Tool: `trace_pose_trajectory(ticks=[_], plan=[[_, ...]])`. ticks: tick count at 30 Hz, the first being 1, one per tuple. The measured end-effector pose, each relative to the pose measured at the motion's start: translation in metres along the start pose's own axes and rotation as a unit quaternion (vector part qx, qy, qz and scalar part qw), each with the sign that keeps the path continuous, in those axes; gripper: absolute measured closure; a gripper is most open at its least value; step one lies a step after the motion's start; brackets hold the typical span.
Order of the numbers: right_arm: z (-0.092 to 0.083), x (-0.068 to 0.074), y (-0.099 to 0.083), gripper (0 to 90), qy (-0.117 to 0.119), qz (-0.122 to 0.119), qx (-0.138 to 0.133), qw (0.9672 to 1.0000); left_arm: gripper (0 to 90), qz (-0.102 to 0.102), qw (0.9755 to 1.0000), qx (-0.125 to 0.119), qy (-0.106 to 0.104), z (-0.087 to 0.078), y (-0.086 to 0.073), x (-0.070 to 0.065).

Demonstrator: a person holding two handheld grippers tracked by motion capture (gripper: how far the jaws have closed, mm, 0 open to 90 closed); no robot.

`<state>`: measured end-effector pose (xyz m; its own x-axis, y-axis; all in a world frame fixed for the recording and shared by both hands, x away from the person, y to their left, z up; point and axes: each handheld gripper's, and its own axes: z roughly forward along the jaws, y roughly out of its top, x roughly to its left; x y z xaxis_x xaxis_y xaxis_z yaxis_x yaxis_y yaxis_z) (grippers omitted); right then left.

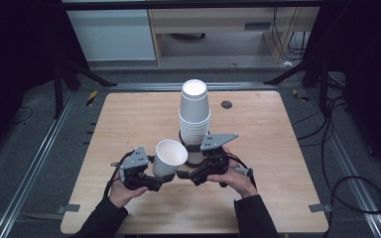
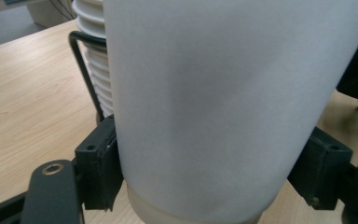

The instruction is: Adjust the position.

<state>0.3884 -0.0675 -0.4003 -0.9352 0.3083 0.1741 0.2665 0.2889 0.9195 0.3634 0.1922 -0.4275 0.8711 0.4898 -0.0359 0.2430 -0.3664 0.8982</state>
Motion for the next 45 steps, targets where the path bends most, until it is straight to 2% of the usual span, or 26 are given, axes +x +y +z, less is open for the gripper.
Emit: trace_pose_trajectory(ticks=[8,21,30,41,45], plan=[[0.008,0.001,0.0,4.5,0.013,0.003,-0.01,0.9999,22.5,0.011,0.9999,0.003,-0.002,0.004,0.002,-0.007],[0.025,0.003,0.001,5.0,0.02,0.002,-0.018,0.9996,22.7,0.021,0.9997,0.012,-0.006,0.007,0.004,-0.013],[0.031,0.004,0.0,10.5,0.029,0.001,-0.017,0.9994,22.6,0.023,0.9996,0.018,-0.006,0.009,0.004,-0.014],[0.029,0.008,0.002,12.7,0.017,-0.019,-0.009,0.9996,20.5,0.023,0.9995,0.02,-0.008,0.009,0.003,-0.014],[0.019,0.009,0.007,12.8,0.005,-0.026,-0.011,0.9996,17.2,0.019,0.9993,0.028,-0.013,0.008,0.001,-0.012]])
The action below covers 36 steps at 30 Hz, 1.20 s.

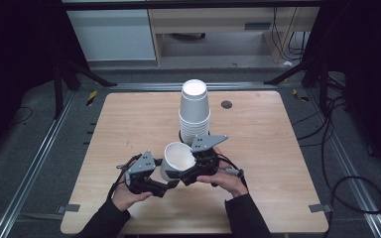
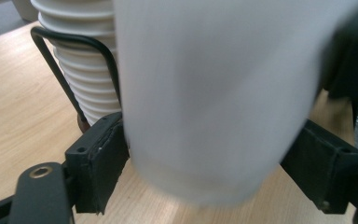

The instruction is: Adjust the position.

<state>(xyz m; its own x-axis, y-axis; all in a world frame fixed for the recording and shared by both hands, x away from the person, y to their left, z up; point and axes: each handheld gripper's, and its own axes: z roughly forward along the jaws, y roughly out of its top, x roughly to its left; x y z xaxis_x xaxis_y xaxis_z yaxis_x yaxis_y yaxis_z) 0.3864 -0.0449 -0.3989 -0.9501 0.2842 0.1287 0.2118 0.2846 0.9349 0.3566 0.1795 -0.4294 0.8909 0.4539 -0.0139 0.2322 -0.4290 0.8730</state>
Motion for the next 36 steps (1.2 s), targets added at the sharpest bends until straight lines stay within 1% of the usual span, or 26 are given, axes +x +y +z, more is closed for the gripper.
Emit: trace_pose_trajectory(ticks=[3,7,9,12,14,16,18,20,21,23,24,27,29,31,33,34,35,36], plan=[[-0.01,0.0,0.004,12.8,-0.008,-0.003,-0.003,1.0,16.4,-0.002,1.0,0.008,0.001,-0.001,-0.002,0.002],[-0.023,0.0,0.008,12.8,-0.029,-0.009,0.006,0.9995,16.0,-0.002,0.9998,0.017,0.014,-0.005,-0.005,0.004],[-0.03,0.0,0.01,12.8,-0.038,-0.009,0.008,0.9992,15.9,-0.007,0.9996,0.019,0.02,-0.008,-0.006,0.006],[-0.042,0.0,0.01,12.7,-0.055,-0.007,0.019,0.9983,15.9,-0.019,0.9989,0.023,0.035,-0.014,-0.009,0.011],[-0.05,-0.001,0.009,12.7,-0.067,-0.006,0.021,0.9975,16.0,-0.026,0.9984,0.023,0.045,-0.017,-0.012,0.014],[-0.058,-0.002,0.008,12.7,-0.08,-0.004,0.019,0.9966,16.1,-0.036,0.9973,0.026,0.058,-0.021,-0.014,0.018],[-0.067,-0.002,0.007,12.8,-0.093,-0.003,0.019,0.9954,16.4,-0.046,0.9964,0.027,0.065,-0.025,-0.016,0.021],[-0.076,-0.003,0.005,12.7,-0.114,-0.003,0.02,0.9933,16.3,-0.056,0.9951,0.026,0.077,-0.029,-0.018,0.026],[-0.082,-0.004,0.003,12.7,-0.124,0.0,0.017,0.9922,16.5,-0.062,0.9945,0.026,0.08,-0.03,-0.019,0.028],[-0.089,-0.006,0.0,12.7,-0.138,0.005,0.014,0.9903,16.5,-0.068,0.9935,0.026,0.088,-0.032,-0.021,0.031],[-0.092,-0.007,-0.001,12.7,-0.144,0.008,0.014,0.9895,16.6,-0.074,0.9927,0.027,0.091,-0.033,-0.022,0.034],[-0.103,-0.011,-0.008,12.6,-0.171,0.016,0.016,0.985,16.7,-0.085,0.9909,0.03,0.1,-0.034,-0.025,0.038],[-0.107,-0.014,-0.013,12.5,-0.184,0.014,0.02,0.9827,16.7,-0.089,0.99,0.032,0.105,-0.035,-0.026,0.04],[-0.114,-0.017,-0.018,12.5,-0.205,0.018,0.022,0.9784,16.7,-0.093,0.9888,0.034,0.111,-0.036,-0.027,0.042],[-0.121,-0.022,-0.024,12.6,-0.222,0.028,0.017,0.9745,17.0,-0.102,0.987,0.034,0.119,-0.037,-0.028,0.045],[-0.124,-0.024,-0.026,12.6,-0.23,0.035,0.018,0.9724,17.2,-0.105,0.9864,0.034,0.122,-0.038,-0.028,0.046],[-0.126,-0.026,-0.028,12.6,-0.236,0.036,0.021,0.9708,17.2,-0.11,0.9856,0.034,0.124,-0.039,-0.029,0.048],[-0.129,-0.028,-0.029,12.6,-0.249,0.038,0.023,0.9674,17.2,-0.113,0.9851,0.033,0.126,-0.039,-0.029,0.048]])
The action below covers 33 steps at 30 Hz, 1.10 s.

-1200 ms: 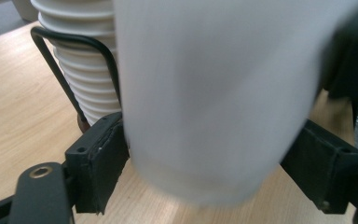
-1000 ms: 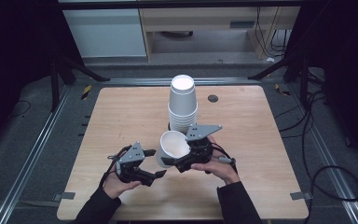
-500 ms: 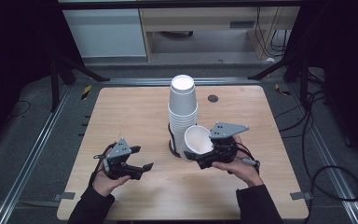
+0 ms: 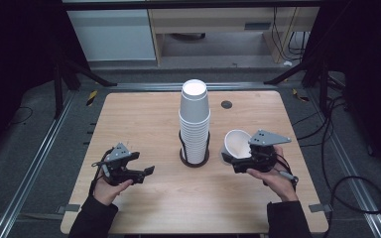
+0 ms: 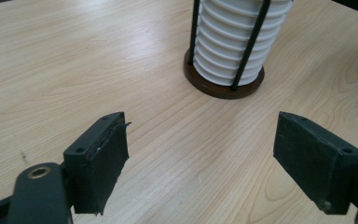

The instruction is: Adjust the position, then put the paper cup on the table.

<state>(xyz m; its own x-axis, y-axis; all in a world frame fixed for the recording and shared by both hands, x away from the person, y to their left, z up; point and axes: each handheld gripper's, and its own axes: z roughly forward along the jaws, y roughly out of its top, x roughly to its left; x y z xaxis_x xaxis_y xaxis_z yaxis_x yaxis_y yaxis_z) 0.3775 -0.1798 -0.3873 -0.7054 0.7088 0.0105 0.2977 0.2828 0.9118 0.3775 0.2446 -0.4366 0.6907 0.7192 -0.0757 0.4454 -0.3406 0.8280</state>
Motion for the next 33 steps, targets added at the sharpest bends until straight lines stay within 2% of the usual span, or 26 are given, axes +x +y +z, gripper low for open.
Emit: trace_pose_trajectory(ticks=[2,10,18,23,26,33], plan=[[-0.002,-0.005,-0.001,12.6,-0.008,0.008,0.001,0.9999,17.2,-0.002,1.0,0.001,0.003,-0.001,-0.001,0.002],[-0.005,-0.023,-0.008,12.6,-0.07,0.028,0.017,0.997,17.3,-0.009,0.9999,0.007,0.01,0.0,-0.003,0.007],[-0.005,-0.041,-0.016,12.6,-0.132,0.046,0.037,0.9895,17.5,-0.018,0.9996,0.005,0.019,-0.001,-0.003,0.012],[-0.006,-0.056,-0.021,12.6,-0.168,0.058,0.054,0.9826,17.2,-0.021,0.9993,0.005,0.032,-0.003,-0.003,0.015],[-0.006,-0.062,-0.026,12.5,-0.176,0.062,0.058,0.9806,17.3,-0.028,0.999,0.002,0.034,-0.004,-0.003,0.018],[-0.004,-0.079,-0.041,12.5,-0.198,0.082,0.085,0.9731,17.4,-0.035,0.9985,0.0,0.042,-0.006,-0.003,0.022]])
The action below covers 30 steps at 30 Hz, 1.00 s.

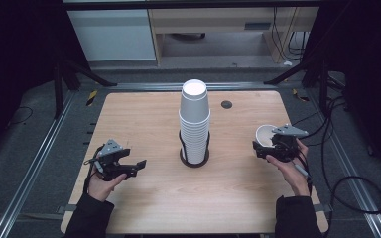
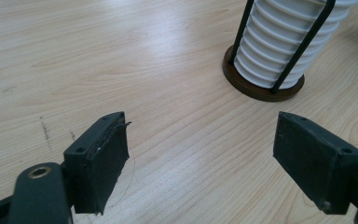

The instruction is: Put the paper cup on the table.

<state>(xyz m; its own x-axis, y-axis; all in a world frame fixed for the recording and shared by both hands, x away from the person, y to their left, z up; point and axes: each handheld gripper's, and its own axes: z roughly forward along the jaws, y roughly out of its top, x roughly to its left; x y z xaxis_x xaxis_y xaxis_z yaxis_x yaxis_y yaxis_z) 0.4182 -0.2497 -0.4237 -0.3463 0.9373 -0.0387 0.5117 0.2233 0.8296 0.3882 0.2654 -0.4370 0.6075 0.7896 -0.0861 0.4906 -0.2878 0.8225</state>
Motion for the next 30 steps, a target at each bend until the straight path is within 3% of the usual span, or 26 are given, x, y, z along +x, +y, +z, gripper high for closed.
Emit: trace_pose_trajectory(ticks=[9,26,30], plan=[[0.011,-0.009,-0.006,12.4,-0.026,0.004,0.033,0.9991,17.8,-0.004,1.0,0.001,0.007,-0.002,-0.001,0.004],[0.029,-0.011,-0.021,12.1,-0.014,0.01,0.06,0.998,17.9,-0.004,0.9999,0.004,0.012,-0.002,-0.001,0.005],[0.033,-0.011,-0.023,12.0,-0.015,0.002,0.067,0.9976,17.9,-0.004,0.9999,0.004,0.012,-0.002,-0.001,0.005]])
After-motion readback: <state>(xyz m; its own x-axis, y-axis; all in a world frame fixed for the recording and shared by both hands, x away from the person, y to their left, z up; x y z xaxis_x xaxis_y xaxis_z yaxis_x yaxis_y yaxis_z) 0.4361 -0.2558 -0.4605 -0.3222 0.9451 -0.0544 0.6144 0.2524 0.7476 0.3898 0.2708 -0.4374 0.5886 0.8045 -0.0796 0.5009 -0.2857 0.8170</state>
